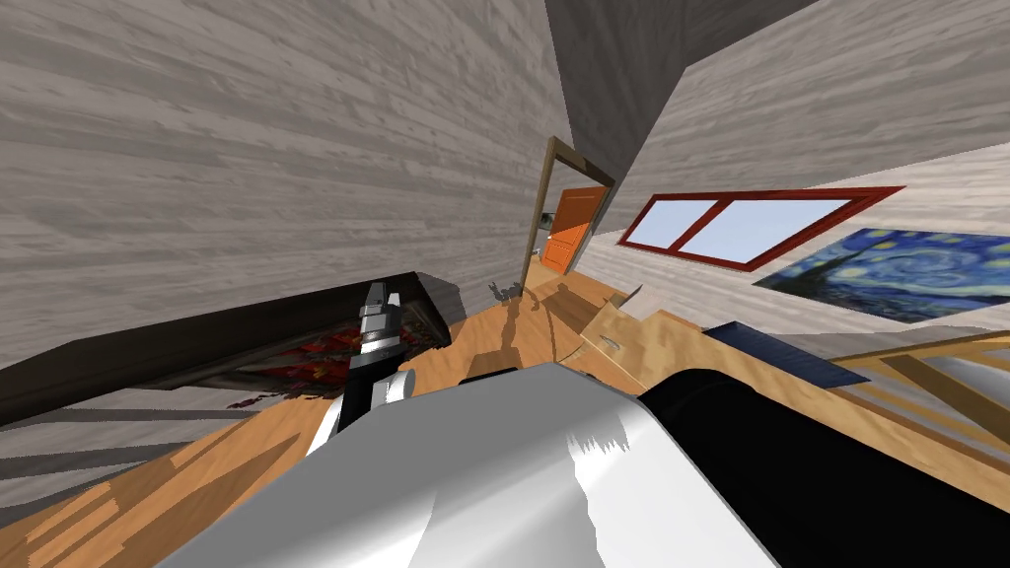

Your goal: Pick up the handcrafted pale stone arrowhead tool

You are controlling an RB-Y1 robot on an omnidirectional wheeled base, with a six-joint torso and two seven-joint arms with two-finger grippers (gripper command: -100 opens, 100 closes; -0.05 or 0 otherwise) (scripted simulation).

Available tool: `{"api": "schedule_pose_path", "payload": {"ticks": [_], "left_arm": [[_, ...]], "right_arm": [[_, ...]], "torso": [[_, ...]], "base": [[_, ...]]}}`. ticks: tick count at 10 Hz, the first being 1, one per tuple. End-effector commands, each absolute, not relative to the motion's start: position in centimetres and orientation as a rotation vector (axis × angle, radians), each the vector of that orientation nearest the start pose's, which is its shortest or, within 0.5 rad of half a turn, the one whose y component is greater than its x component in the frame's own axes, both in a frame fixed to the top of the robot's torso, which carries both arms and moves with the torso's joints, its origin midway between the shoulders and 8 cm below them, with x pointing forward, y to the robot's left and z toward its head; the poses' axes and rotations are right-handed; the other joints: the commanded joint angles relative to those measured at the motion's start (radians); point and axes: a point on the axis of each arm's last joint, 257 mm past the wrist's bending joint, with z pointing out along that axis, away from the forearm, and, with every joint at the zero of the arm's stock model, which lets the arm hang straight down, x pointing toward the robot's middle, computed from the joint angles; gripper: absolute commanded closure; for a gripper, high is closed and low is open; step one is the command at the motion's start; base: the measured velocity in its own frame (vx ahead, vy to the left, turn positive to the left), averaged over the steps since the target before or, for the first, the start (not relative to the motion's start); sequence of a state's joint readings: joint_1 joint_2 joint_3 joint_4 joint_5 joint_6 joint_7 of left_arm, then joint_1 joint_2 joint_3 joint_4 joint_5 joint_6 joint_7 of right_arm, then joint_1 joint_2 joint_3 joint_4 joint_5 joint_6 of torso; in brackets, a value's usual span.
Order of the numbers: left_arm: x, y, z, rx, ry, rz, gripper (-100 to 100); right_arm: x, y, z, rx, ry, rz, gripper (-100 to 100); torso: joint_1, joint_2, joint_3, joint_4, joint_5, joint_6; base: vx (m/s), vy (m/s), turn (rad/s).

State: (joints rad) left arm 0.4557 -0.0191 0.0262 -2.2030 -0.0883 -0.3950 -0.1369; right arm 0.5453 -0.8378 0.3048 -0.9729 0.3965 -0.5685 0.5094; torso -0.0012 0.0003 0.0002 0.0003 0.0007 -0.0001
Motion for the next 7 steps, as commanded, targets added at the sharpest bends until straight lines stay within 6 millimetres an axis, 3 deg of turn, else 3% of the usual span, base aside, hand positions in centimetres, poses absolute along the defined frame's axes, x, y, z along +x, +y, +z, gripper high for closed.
{"api": "schedule_pose_path", "payload": {"ticks": [1, 3, 4, 7], "left_arm": [[37.8, 28.4, -1.7, -0.670, 0.778, -1.075, 0], [37.8, 28.4, -1.7, -0.670, 0.778, -1.075, 0], [37.8, 28.4, -1.7, -0.670, 0.778, -1.075, 0], [37.8, 28.4, -1.7, -0.670, 0.778, -1.075, 0]], "right_arm": [[10.1, -50.2, -52.2, -0.158, 2.524, 0.120, -100], [7.5, -52.8, -52.4, -0.202, 2.590, 0.065, -100], [7.5, -52.8, -52.4, -0.202, 2.590, 0.065, -100], [4.0, -56.6, -52.0, -0.299, 2.685, -0.011, -100]], "torso": [[0.000, 0.000, 0.000, 0.000, 0.000, 0.000], [-0.002, -0.001, -0.001, 0.000, 0.000, 0.000], [-0.001, -0.001, -0.001, 0.000, 0.000, 0.001], [-0.002, 0.000, 0.000, 0.000, -0.001, 0.001]], "base": [[0.049, -0.026, 0.100], [0.059, -0.039, 0.127], [0.023, -0.017, -0.008], [0.043, -0.053, 0.140]]}}
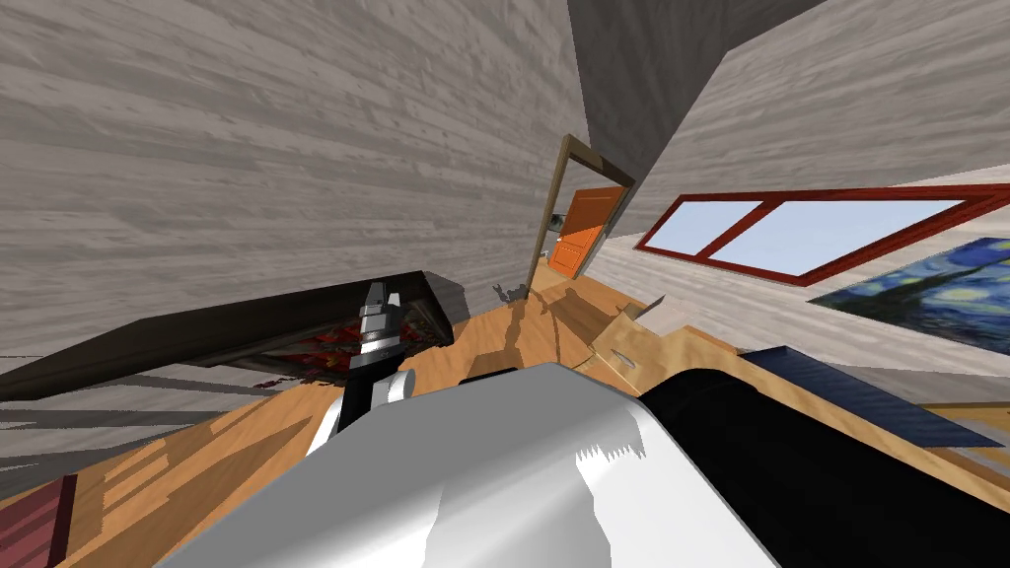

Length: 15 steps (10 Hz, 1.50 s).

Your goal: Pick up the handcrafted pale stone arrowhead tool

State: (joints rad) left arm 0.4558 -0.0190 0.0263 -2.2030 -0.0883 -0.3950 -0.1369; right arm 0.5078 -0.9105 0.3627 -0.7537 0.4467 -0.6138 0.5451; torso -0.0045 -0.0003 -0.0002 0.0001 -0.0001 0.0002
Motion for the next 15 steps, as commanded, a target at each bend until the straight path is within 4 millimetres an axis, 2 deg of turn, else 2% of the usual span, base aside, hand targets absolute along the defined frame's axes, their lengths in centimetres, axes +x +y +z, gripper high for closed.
{"api": "schedule_pose_path", "payload": {"ticks": [1, 2, 3, 7, 8, 9, 11, 12, 14, 15], "left_arm": [[37.8, 28.4, -1.7, -0.670, 0.778, -1.075, 0], [37.8, 28.4, -1.7, -0.670, 0.778, -1.075, 0], [37.8, 28.4, -1.7, -0.670, 0.778, -1.075, 0], [37.8, 28.4, -1.7, -0.670, 0.778, -1.075, 0], [37.8, 28.4, -1.7, -0.670, 0.778, -1.075, 0], [37.8, 28.4, -1.7, -0.670, 0.778, -1.075, 0], [37.8, 28.4, -1.7, -0.670, 0.779, -1.075, 0], [37.8, 28.4, -1.7, -0.670, 0.778, -1.075, 0], [37.8, 28.4, -1.7, -0.670, 0.778, -1.075, 0], [37.8, 28.4, -1.7, -0.670, 0.778, -1.075, 0]], "right_arm": [[1.6, -59.0, -51.6, -0.333, 2.743, -0.062, -100], [1.4, -59.1, -51.6, -0.330, 2.746, -0.066, -100], [0.2, -60.5, -51.2, -0.373, 2.781, -0.091, -100], [-2.9, -63.6, -50.0, -0.434, 2.860, -0.154, -100], [-3.2, -63.9, -49.9, -0.430, 2.866, -0.162, -100], [-5.4, -65.9, -48.9, -0.479, 2.925, -0.202, -100], [-5.4, -65.9, -48.9, -0.479, 2.925, -0.203, -100], [-7.0, -67.0, -48.3, -0.512, 2.967, -0.222, -100], [-7.0, -67.0, -48.3, -0.512, 2.967, -0.222, -100], [-7.9, -67.3, -48.2, -0.531, 2.992, -0.224, -100]], "torso": [[0.000, 0.000, 0.000, 0.000, 0.000, 0.000], [-0.002, -0.001, -0.001, 0.000, 0.000, 0.000], [-0.001, -0.001, -0.001, 0.000, 0.000, 0.001], [-0.001, 0.000, 0.000, 0.000, -0.001, 0.001], [-0.002, 0.000, 0.000, 0.000, 0.000, 0.000], [-0.001, 0.001, 0.000, 0.000, -0.001, 0.001], [-0.007, 0.000, 0.000, 0.000, -0.002, 0.000], [-0.002, 0.001, 0.000, 0.000, -0.001, 0.001], [-0.005, 0.000, 0.000, 0.000, -0.002, 0.001], [-0.001, 0.001, 0.001, 0.000, -0.001, 0.001]], "base": [[0.074, -0.095, 0.253], [0.061, -0.089, 0.108], [0.048, -0.096, 0.149], [0.043, -0.093, 0.115], [0.022, -0.089, 0.078], [0.047, -0.186, 0.203], [0.028, -0.142, 0.101], [0.026, -0.139, 0.155], [0.022, -0.123, 0.069], [0.016, -0.129, 0.132]]}}
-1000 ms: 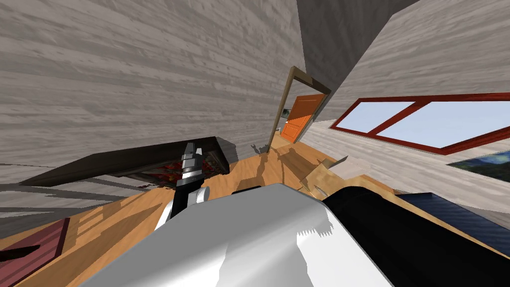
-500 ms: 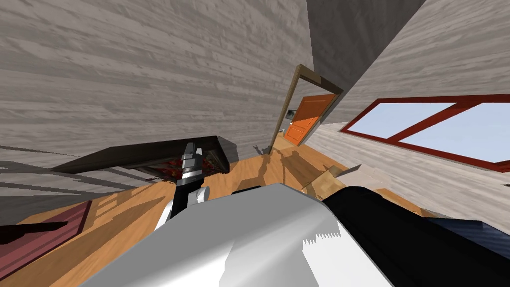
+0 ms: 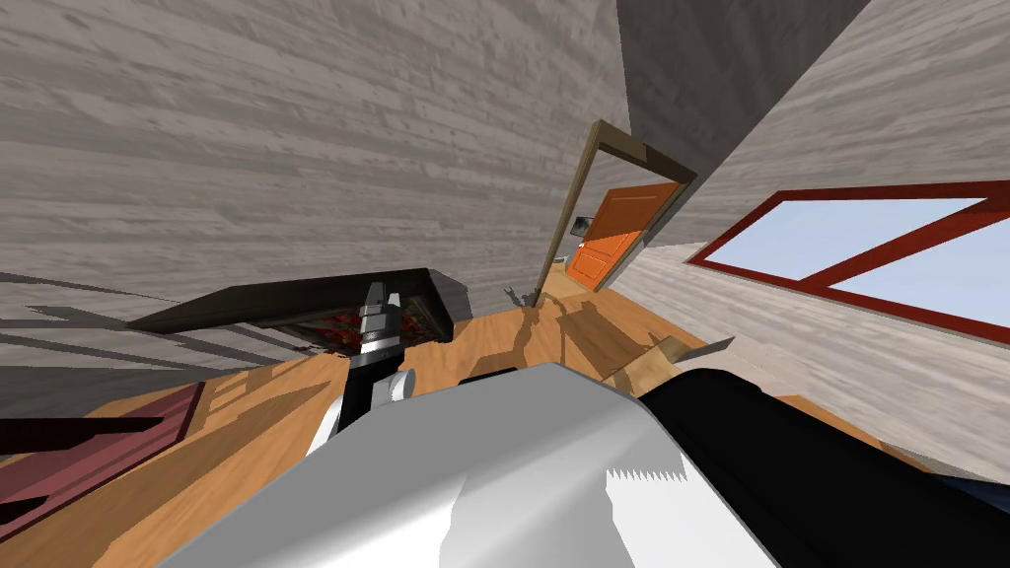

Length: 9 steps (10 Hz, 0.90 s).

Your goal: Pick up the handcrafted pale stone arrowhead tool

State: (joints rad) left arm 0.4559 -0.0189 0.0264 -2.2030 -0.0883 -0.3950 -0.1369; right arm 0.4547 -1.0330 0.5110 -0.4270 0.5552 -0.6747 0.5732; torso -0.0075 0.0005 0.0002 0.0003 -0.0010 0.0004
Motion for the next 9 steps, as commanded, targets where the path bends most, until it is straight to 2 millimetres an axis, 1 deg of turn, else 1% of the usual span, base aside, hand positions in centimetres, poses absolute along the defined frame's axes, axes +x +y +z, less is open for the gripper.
{"api": "schedule_pose_path", "payload": {"ticks": [1, 2, 3, 4, 5, 7, 8, 9], "left_arm": [[37.8, 28.4, -1.7, -0.670, 0.778, -1.075, 0], [37.8, 28.4, -1.7, -0.670, 0.778, -1.075, 0], [37.8, 28.4, -1.7, -0.670, 0.778, -1.075, 0], [37.8, 28.4, -1.7, -0.670, 0.778, -1.075, 0], [37.8, 28.4, -1.7, -0.670, 0.778, -1.075, 0], [37.8, 28.4, -1.7, -0.670, 0.778, -1.075, 0], [37.8, 28.4, -1.7, -0.670, 0.778, -1.075, 0], [37.8, 28.4, -1.7, -0.670, 0.778, -1.075, 0]], "right_arm": [[-8.2, -67.2, -48.3, -0.539, 3.001, -0.219, -100], [-7.9, -67.2, -48.3, -0.533, 2.993, -0.220, -100], [-7.9, -67.3, -48.2, -0.534, 2.994, -0.221, 0], [-8.1, -66.4, -49.4, -0.520, 2.998, -0.223, -100], [-8.3, -66.6, -49.3, -0.517, 3.003, -0.229, -100], [-8.1, -66.4, -49.4, -0.520, 2.998, -0.223, -100], [-8.2, -65.5, -50.6, -0.508, 3.002, -0.224, -100], [-8.5, -65.7, -50.5, -0.504, 3.008, -0.230, -100]], "torso": [[0.000, 0.000, 0.000, 0.000, 0.000, 0.000], [-0.002, 0.000, 0.000, 0.000, -0.001, 0.000], [0.003, 0.001, 0.000, 0.000, 0.000, 0.001], [0.007, 0.001, 0.001, 0.000, 0.001, 0.001], [0.006, 0.001, 0.001, 0.000, 0.001, 0.001], [0.007, 0.002, 0.001, 0.000, 0.001, 0.001], [0.009, 0.001, 0.001, 0.000, 0.001, 0.001], [0.008, 0.001, 0.001, 0.000, 0.001, 0.001]], "base": [[0.011, -0.172, 0.166], [0.002, -0.078, 0.036], [0.001, -0.015, -0.002], [-0.004, -0.043, 0.052], [-0.008, -0.047, 0.053], [-0.003, -0.011, 0.001], [-0.007, -0.024, 0.068], [-0.007, -0.039, 0.048]]}}
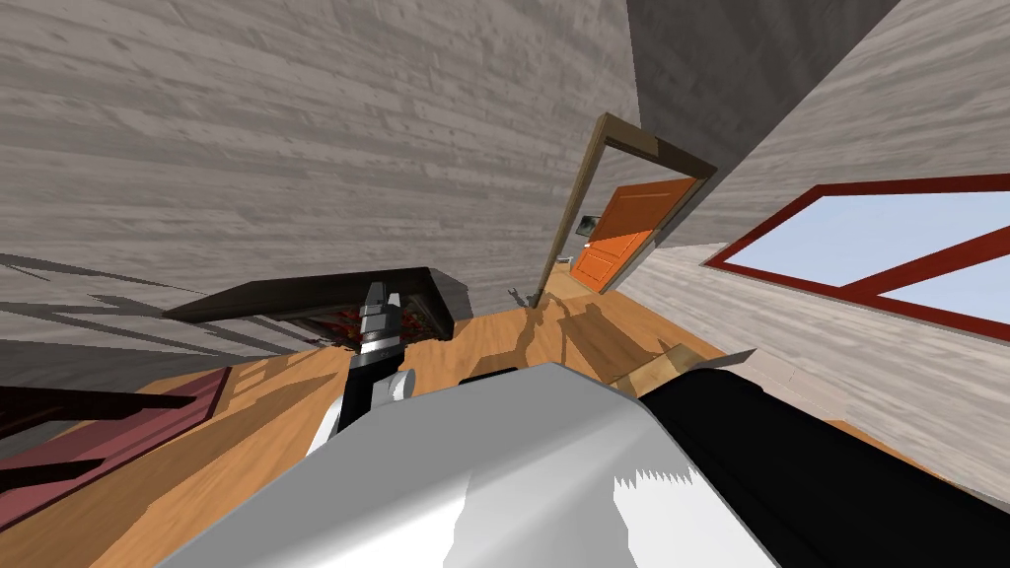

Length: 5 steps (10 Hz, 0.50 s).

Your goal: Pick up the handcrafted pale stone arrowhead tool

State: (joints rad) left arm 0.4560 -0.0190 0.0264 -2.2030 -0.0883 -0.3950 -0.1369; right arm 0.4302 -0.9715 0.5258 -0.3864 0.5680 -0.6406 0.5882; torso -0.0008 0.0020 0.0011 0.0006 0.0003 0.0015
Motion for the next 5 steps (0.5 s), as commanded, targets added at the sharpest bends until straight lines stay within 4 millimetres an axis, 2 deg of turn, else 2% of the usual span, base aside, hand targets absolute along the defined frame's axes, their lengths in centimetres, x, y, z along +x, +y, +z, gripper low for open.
{"api": "schedule_pose_path", "payload": {"ticks": [1, 2, 3, 5], "left_arm": [[37.80, 28.37, -1.71, -0.670, 0.778, -1.075, 0], [37.80, 28.37, -1.71, -0.670, 0.778, -1.075, 0], [37.80, 28.37, -1.71, -0.670, 0.778, -1.075, 0], [37.80, 28.37, -1.71, -0.670, 0.778, -1.075, 0]], "right_arm": [[-8.21, -65.50, -50.62, -0.508, 3.002, -0.224, -100], [-8.30, -65.56, -50.57, -0.510, 3.003, -0.224, -100], [-8.29, -65.58, -50.57, -0.508, 3.004, -0.226, 100], [-8.28, -65.57, -50.57, -0.508, 3.004, -0.225, 100]], "torso": [[0.000, 0.000, 0.000, 0.000, 0.000, 0.000], [0.001, 0.000, 0.000, 0.000, 0.000, 0.000], [0.002, 0.000, 0.000, 0.000, 0.000, 0.000], [0.001, 0.000, 0.000, 0.000, 0.000, 0.000]], "base": [[-0.004, -0.025, -0.009], [-0.002, -0.007, -0.003], [0.000, 0.000, 0.000], [0.000, 0.000, 0.000]]}}
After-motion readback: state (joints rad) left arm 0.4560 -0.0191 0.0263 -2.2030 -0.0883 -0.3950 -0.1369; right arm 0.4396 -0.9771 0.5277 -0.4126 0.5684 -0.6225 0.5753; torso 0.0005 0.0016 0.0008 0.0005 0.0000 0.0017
